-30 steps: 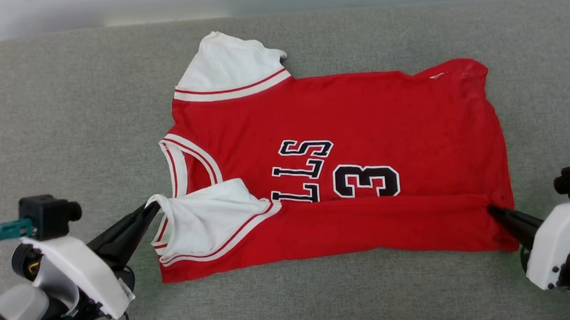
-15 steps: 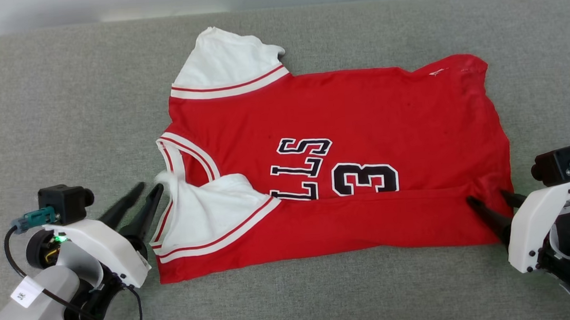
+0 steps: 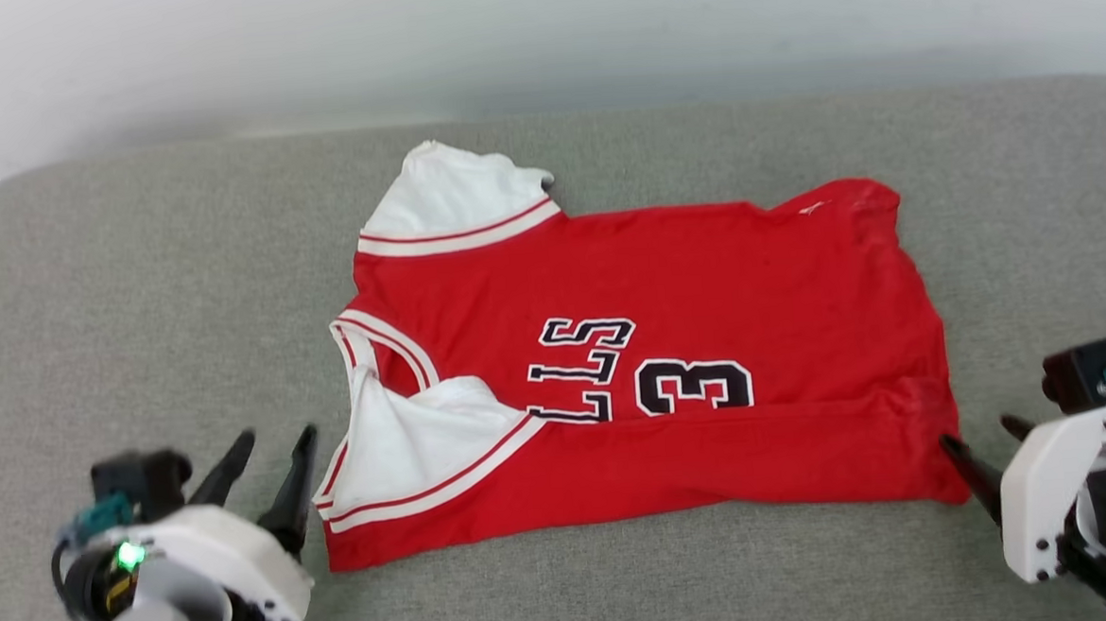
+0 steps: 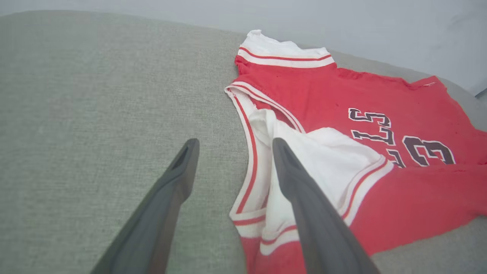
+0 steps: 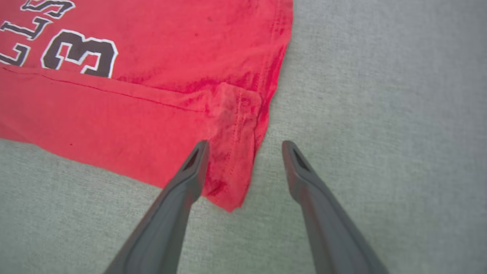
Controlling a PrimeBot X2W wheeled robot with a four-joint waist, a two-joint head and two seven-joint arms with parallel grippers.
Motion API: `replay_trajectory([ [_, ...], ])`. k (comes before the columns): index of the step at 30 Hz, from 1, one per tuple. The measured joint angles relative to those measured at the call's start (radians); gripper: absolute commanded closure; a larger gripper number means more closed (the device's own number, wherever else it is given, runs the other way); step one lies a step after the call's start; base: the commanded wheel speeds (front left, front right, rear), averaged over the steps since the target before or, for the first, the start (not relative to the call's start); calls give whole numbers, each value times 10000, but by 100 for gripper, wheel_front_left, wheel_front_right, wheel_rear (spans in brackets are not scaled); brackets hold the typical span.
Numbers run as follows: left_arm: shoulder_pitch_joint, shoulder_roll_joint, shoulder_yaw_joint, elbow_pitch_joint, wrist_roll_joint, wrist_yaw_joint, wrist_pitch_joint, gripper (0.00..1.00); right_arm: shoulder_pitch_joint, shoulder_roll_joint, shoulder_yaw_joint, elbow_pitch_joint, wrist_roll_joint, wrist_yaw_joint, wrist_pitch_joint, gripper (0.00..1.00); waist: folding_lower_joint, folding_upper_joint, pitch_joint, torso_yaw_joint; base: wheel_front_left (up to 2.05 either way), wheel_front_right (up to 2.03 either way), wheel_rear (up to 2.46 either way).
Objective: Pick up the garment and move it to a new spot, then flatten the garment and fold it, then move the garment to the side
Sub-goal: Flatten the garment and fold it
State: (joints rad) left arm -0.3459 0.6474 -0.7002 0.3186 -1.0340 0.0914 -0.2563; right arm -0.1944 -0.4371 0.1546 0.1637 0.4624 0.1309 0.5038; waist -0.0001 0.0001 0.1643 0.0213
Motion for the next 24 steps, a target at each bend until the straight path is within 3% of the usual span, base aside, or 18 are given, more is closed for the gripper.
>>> replay_trajectory([
  [7,1662,487,146,-1726,-472,1344,378,0,1108,1235,-1402,-882,-1104,0,1375,0,-1,0,-409,-172,0,0,0],
  [12,2222,1051,-67,-2788,-476,2236,1170,0,1837,1879,-1858,-2015,-1691,0,2220,0,-1,0,-355,-309,0,0,0],
  [17,2255,1223,-153,-3469,-621,2711,1871,0,2080,2165,-1870,-2901,-1952,0,2729,0,-1,0,-106,-490,0,0,0],
  [24,2143,1304,-380,-2976,-497,3373,2483,0,2143,2403,-1850,-3509,-2052,0,2895,0,0,0,326,-768,0,0,0],
])
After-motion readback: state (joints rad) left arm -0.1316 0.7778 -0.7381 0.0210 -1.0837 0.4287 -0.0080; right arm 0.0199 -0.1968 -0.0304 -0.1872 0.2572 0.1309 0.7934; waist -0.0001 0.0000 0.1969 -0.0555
